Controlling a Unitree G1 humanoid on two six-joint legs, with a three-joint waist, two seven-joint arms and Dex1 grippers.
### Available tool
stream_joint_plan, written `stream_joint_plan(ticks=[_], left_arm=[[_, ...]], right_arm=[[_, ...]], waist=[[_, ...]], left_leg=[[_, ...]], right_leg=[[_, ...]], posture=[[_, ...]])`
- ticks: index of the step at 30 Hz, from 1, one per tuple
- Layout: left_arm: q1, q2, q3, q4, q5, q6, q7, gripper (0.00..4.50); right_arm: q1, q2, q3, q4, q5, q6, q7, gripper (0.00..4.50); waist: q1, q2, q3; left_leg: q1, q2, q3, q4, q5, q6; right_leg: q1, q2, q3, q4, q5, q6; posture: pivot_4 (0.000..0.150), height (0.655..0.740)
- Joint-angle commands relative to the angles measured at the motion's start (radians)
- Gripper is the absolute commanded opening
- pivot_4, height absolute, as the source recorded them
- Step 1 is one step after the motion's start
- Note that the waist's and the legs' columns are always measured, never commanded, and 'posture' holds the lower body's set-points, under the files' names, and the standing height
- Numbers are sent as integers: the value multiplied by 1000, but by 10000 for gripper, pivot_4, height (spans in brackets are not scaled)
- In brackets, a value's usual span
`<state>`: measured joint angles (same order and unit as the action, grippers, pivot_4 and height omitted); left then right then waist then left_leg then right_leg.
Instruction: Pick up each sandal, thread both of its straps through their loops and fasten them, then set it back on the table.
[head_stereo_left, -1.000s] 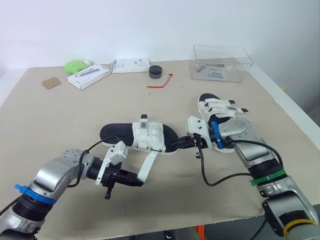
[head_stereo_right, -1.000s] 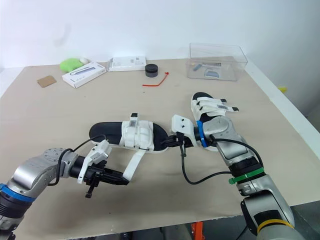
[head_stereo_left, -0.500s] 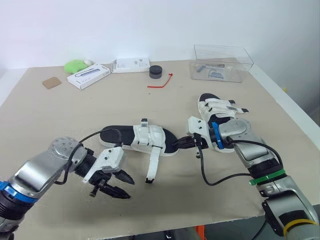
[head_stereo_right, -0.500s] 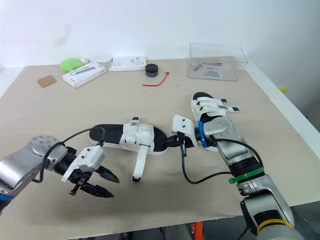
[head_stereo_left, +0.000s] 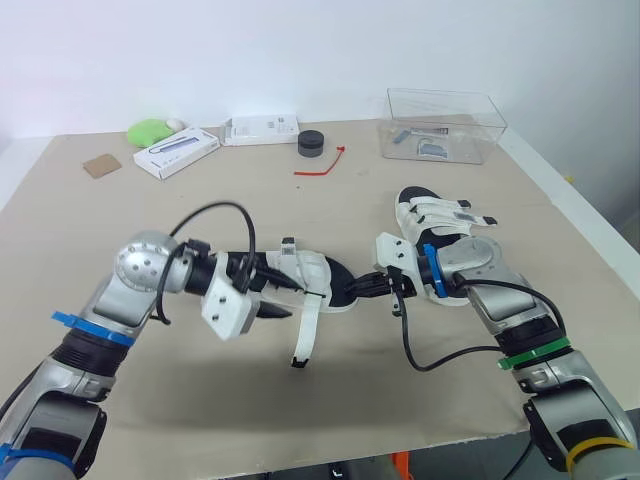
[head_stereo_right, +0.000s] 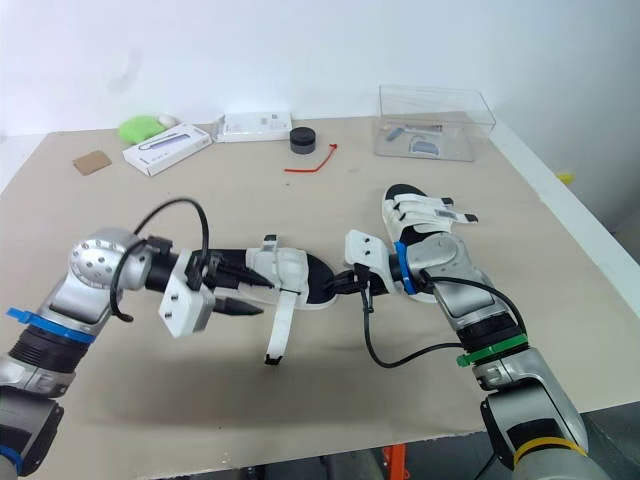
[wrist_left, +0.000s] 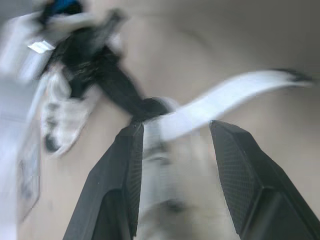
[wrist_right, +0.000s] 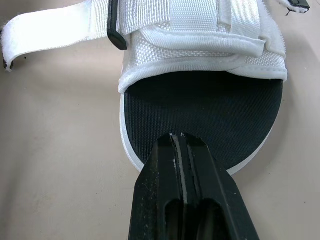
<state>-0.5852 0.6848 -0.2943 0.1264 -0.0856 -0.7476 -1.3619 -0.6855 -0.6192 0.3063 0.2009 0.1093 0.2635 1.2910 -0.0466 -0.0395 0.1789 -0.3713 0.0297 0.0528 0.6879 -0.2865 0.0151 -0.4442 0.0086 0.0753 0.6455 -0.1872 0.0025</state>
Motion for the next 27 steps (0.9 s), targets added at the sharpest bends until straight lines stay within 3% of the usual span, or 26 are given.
stream_joint_plan(ticks=[1, 5, 15, 18, 20, 21, 27], left_arm=[[-26, 3, -31, 37, 16, -122, 3, 21569], [-43, -13, -53, 67, 27, -155, 39, 21569], [-33, -48, -135, 49, 67, -147, 85, 21569], [-44, -45, -138, 56, 74, -149, 95, 13168], [-57, -52, -129, 72, 68, -137, 107, 2960], [-65, -53, -123, 80, 61, -131, 113, 877], [-103, -11, -95, 163, 52, -174, 127, 877]], right_arm=[[3, -12, -7, -25, -2, 5, 6, 0], [11, -16, -8, -35, 0, 10, 5, 0], [19, -23, -10, -48, 3, 23, 0, 0], [21, -26, -10, -55, 4, 28, 0, 0], [22, -27, -10, -60, 6, 34, 1, 0], [23, -28, -11, -62, 6, 35, 1, 0], [23, -34, -12, -63, 6, 38, 2, 0]], waist=[[1, 0, 0], [1, 0, 0], [1, 0, 0], [1, 0, 0], [1, 0, 0], [1, 0, 0], [1, 0, 0]], left_leg=[[0, 0, 0, 0, 0, 0], [0, 0, 0, 1, 0, 0], [0, 0, -1, 1, 0, 0], [0, 0, -1, 1, 0, 0], [0, 0, -1, 1, 0, 0], [0, 0, -1, 1, 0, 0], [0, -1, -1, 1, 0, 0]], right_leg=[[0, 0, 0, 0, 0, 0], [0, -1, 0, 0, -2, 8], [0, -1, 0, 0, -2, 8], [0, -1, 0, 0, -2, 8], [0, -1, 0, 0, -2, 8], [0, -1, 0, 0, -2, 8], [0, -1, 0, 0, -2, 8]], posture=[[1500, 7400], [1500, 7400], [1500, 7400], [1500, 7400], [1500, 7400], [1500, 7400], [1500, 7400]])
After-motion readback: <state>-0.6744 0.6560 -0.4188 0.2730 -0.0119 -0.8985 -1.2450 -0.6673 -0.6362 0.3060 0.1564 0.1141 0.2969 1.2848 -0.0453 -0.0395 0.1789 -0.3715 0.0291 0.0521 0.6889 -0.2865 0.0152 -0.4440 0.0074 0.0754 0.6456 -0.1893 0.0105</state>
